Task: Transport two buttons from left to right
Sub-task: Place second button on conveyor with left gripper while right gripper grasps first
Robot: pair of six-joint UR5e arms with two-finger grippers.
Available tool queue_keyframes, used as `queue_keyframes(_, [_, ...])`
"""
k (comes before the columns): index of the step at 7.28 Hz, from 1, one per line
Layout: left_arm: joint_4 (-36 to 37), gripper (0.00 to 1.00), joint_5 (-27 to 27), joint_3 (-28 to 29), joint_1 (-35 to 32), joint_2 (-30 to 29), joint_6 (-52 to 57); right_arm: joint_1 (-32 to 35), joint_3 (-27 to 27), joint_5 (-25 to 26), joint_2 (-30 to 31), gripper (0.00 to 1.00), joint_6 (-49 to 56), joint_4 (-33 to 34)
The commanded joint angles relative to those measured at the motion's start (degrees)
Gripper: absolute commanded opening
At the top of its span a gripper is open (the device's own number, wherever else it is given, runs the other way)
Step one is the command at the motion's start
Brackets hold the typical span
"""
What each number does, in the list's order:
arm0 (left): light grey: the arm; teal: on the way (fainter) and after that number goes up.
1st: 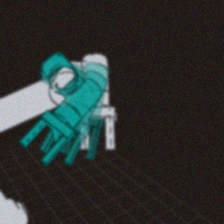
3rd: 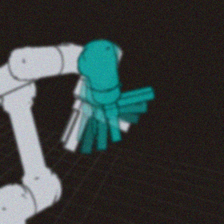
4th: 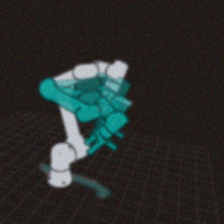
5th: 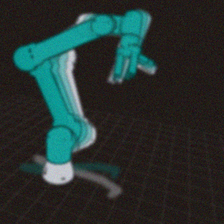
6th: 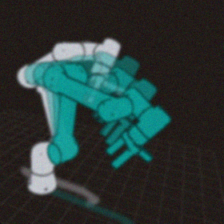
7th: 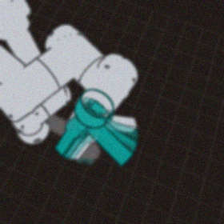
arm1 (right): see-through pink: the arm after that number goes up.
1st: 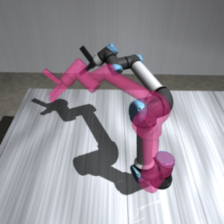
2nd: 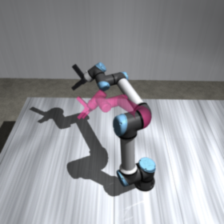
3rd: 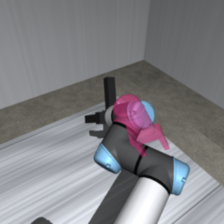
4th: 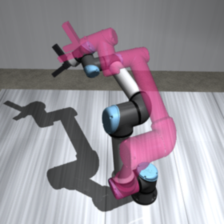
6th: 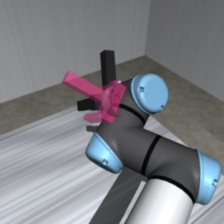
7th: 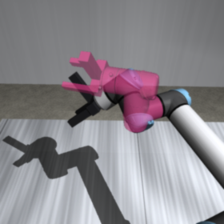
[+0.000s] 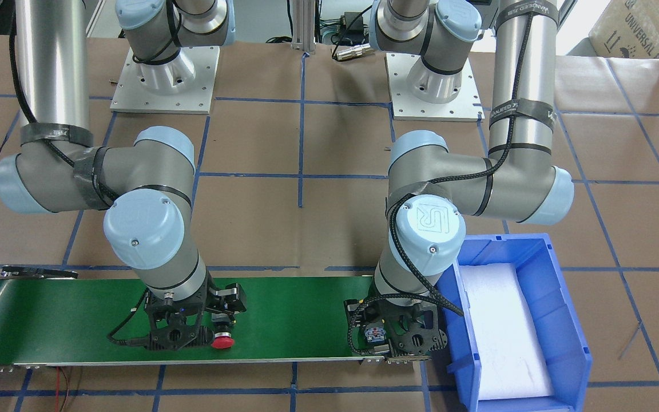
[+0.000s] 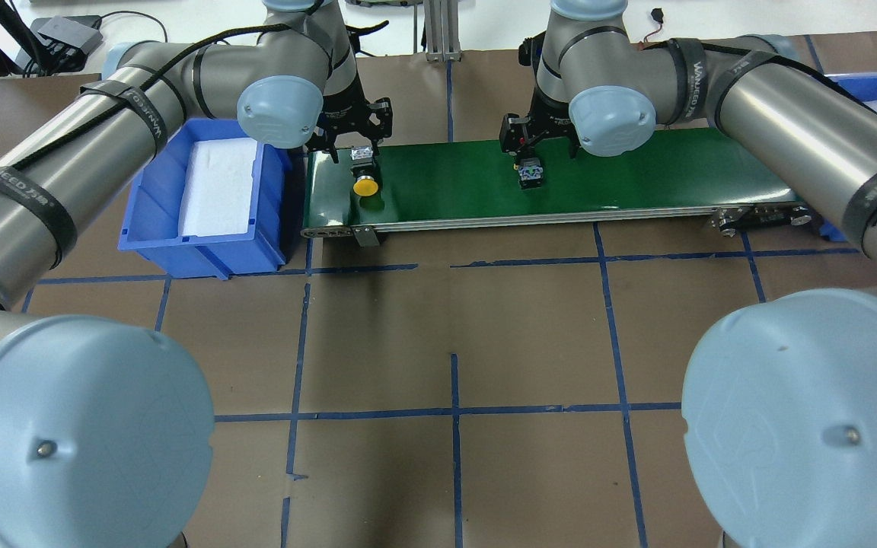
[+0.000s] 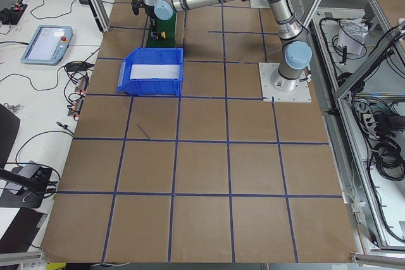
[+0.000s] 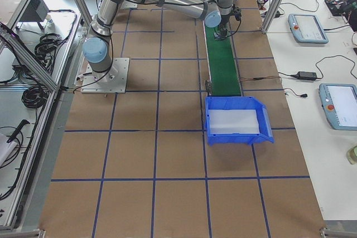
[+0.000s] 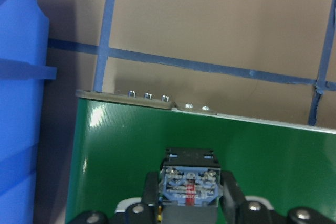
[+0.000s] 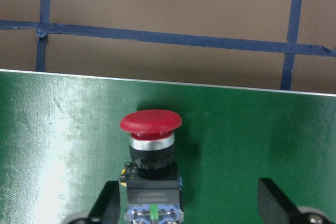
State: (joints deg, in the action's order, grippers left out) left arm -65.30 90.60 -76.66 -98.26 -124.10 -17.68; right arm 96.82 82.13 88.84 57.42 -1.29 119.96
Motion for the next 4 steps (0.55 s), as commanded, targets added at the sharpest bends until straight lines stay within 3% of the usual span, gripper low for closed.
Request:
queue_keyframes(1, [0.0,1.00,0.0,0.8,0.3,0.3,0.4,0.0,0.0,0.0,-1.3,0.86,0.1,1.2])
queue_keyframes(2, [-0.1,1.00,0.1,1.1,1.2,1.5,0.8,0.0,-0.1,0.0,-1.3,0.69,0.4,1.2])
queue_keyframes(3, [-0.6,1.00,0.1,1.1,2.3,2.2,0.8,0.0,-0.3,-0.1,-1.3,0.27,0.5,1.0])
queue_keyframes(4, [-1.5,1.00,0.2,1.0,2.9,4.1,1.7,0.0,-0.4,0.0,-1.2,0.09,0.5,0.9])
